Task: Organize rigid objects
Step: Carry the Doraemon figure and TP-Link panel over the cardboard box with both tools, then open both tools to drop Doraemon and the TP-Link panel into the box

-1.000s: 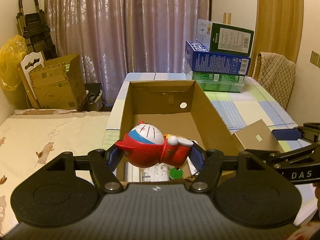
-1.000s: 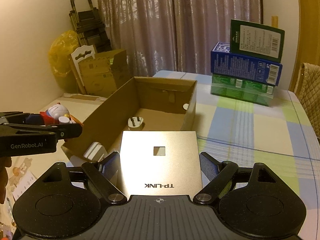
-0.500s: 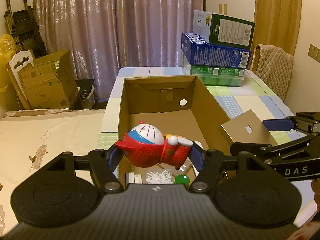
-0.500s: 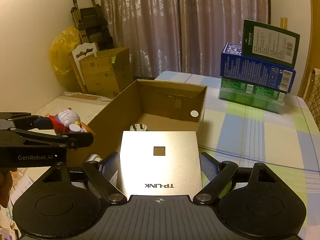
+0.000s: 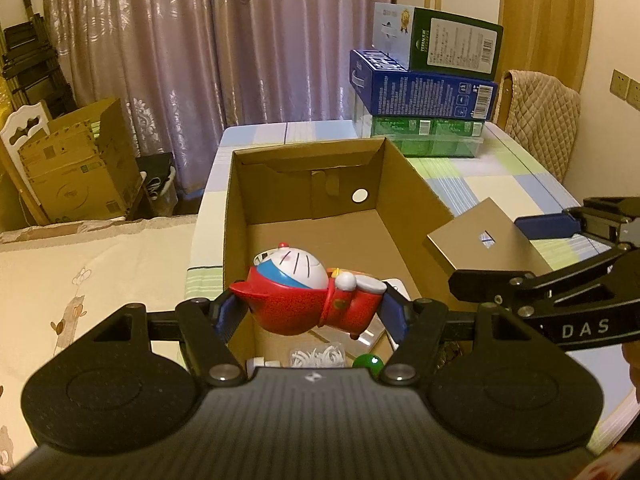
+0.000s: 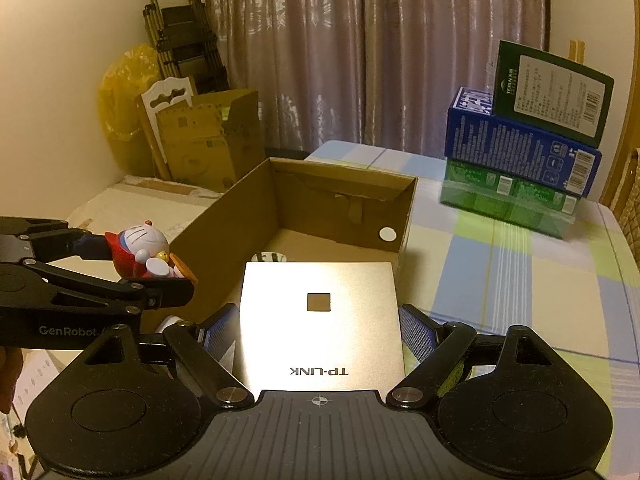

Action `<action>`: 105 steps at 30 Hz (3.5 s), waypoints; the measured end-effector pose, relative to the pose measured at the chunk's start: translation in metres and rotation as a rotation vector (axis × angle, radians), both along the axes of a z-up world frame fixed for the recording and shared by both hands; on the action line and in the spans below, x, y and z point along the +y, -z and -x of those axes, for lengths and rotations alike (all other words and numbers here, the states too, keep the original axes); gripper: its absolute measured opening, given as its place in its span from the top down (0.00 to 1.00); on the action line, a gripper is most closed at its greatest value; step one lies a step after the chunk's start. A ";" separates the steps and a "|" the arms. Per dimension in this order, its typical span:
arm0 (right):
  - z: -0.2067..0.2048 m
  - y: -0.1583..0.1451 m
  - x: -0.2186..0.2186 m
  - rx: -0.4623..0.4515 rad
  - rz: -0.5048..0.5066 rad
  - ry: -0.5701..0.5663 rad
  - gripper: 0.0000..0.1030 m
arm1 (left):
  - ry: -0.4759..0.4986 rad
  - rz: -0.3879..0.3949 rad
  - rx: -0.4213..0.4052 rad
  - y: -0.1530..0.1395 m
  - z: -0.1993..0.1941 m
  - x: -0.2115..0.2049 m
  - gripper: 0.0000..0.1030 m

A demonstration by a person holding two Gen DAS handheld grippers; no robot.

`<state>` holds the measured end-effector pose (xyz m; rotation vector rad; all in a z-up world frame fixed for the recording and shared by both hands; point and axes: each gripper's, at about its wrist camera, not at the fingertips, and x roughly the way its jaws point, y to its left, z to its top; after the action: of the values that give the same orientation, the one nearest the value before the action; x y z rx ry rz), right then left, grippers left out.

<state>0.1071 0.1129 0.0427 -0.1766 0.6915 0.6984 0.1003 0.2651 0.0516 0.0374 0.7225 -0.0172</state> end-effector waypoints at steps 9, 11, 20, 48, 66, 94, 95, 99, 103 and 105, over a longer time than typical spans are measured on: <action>-0.018 0.002 0.008 -0.021 0.026 -0.017 0.20 | 0.047 -0.032 0.023 0.003 -0.022 0.003 0.37; -0.022 0.003 0.010 -0.023 0.032 -0.019 0.20 | 0.056 -0.040 0.028 0.005 -0.026 0.004 0.37; -0.035 0.008 0.017 -0.036 0.071 -0.055 0.20 | 0.115 -0.078 0.052 0.011 -0.044 0.006 0.37; -0.056 0.032 0.048 -0.100 0.234 -0.241 0.20 | 0.378 -0.232 0.206 0.050 -0.087 0.000 0.37; -0.052 0.035 0.058 -0.114 0.253 -0.275 0.20 | 0.375 -0.225 0.218 0.055 -0.090 0.001 0.37; -0.051 0.027 0.054 -0.116 0.240 -0.260 0.20 | 0.358 -0.257 0.173 0.031 -0.069 0.005 0.33; -0.051 0.026 0.054 -0.117 0.239 -0.259 0.20 | 0.356 -0.256 0.172 0.030 -0.068 0.005 0.33; -0.046 0.022 0.055 -0.120 0.232 -0.259 0.20 | 0.353 -0.259 0.168 0.026 -0.063 0.006 0.33; -0.044 0.020 0.056 -0.120 0.231 -0.261 0.20 | 0.349 -0.255 0.164 0.023 -0.060 0.007 0.33; -0.044 0.020 0.056 -0.121 0.231 -0.261 0.20 | 0.348 -0.256 0.163 0.022 -0.059 0.007 0.33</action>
<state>0.1509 0.1691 0.0225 -0.5246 0.6374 0.8482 0.1589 0.2722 0.0299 0.4100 0.8706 -0.2628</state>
